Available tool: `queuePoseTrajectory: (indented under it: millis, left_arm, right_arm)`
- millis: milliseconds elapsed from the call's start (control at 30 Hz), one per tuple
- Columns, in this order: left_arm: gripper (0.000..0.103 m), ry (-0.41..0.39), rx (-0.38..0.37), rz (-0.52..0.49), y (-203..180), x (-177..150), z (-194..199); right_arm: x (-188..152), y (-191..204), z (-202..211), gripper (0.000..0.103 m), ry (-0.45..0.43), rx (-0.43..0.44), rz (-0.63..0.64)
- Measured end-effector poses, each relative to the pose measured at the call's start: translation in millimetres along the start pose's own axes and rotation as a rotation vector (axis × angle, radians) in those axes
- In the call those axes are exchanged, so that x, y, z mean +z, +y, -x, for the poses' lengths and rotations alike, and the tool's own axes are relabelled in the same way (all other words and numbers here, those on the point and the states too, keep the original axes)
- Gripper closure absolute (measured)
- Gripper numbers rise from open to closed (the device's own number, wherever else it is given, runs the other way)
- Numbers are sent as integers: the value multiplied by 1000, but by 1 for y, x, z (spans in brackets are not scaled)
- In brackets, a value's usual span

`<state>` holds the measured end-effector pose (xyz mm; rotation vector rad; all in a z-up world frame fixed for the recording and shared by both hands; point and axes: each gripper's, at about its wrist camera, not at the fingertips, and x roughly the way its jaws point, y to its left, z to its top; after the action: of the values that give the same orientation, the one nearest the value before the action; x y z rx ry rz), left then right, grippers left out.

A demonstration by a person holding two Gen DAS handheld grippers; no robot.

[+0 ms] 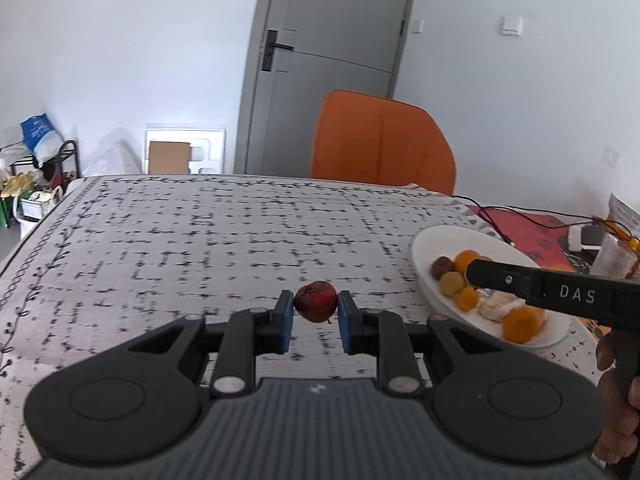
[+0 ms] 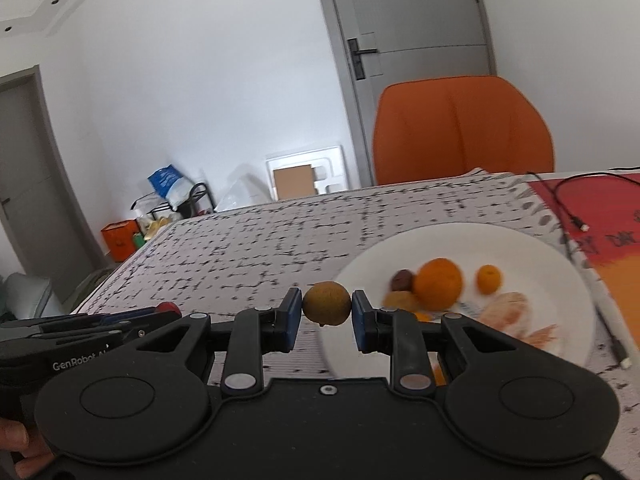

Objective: Organize fruits
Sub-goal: 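Carry the plum with the left tool while the right tool carries the yellow fruit over the plate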

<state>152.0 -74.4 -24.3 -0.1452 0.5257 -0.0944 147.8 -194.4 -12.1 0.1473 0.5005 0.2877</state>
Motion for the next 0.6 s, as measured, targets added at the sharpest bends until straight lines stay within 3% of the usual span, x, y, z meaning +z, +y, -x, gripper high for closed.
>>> queuePoseTrajectory:
  millis: [600]
  left_arm:
    - [81,16,-54,-89,-53,7,-20]
  right_arm:
    - [-2,-54,15,78,-32,-65,-62]
